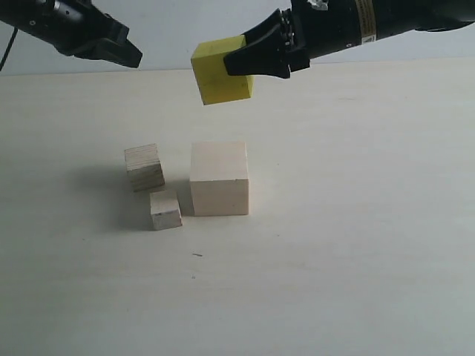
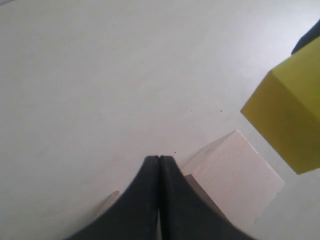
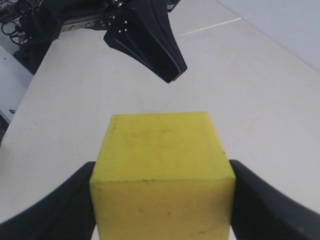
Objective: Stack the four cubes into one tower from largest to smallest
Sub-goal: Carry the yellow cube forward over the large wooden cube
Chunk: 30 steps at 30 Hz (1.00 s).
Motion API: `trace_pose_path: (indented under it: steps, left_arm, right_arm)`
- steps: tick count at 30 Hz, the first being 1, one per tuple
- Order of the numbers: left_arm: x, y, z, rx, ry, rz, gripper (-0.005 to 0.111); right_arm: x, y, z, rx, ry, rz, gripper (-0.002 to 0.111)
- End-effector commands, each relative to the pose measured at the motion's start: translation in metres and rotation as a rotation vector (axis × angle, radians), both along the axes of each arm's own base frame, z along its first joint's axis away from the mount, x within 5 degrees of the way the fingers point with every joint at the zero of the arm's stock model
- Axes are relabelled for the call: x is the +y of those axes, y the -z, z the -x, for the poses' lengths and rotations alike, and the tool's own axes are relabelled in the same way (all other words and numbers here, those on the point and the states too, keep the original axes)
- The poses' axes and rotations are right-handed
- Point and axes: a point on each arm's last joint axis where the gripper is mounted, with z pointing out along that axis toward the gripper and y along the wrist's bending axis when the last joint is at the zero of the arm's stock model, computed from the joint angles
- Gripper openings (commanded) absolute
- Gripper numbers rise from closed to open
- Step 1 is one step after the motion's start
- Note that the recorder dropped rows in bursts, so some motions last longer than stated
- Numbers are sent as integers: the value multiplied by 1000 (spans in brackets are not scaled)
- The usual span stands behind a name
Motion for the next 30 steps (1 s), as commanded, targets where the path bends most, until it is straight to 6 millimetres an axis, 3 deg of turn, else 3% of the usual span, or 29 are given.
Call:
trace_pose_path:
  steps: [1,11,16,25,30]
  left_arm:
    - [2,-3,1,-9,1,0,0]
    - [19,-12,8,25,6,4,0]
    - [26,-15,27,10,-11,-26,0]
    - [45,1,69,23,-137,-42,0]
    - [49,4,80,-2,-179,-49,0]
  right_arm:
    - [-1,-7,11,21,6,-9,0]
    - [-5,8,34,61,-9,10,0]
    - [-5,7,33,47,-7,-2,0]
    - [-3,9,35,36,-25,11,0]
    - [-3,11,34,44,-24,12,0]
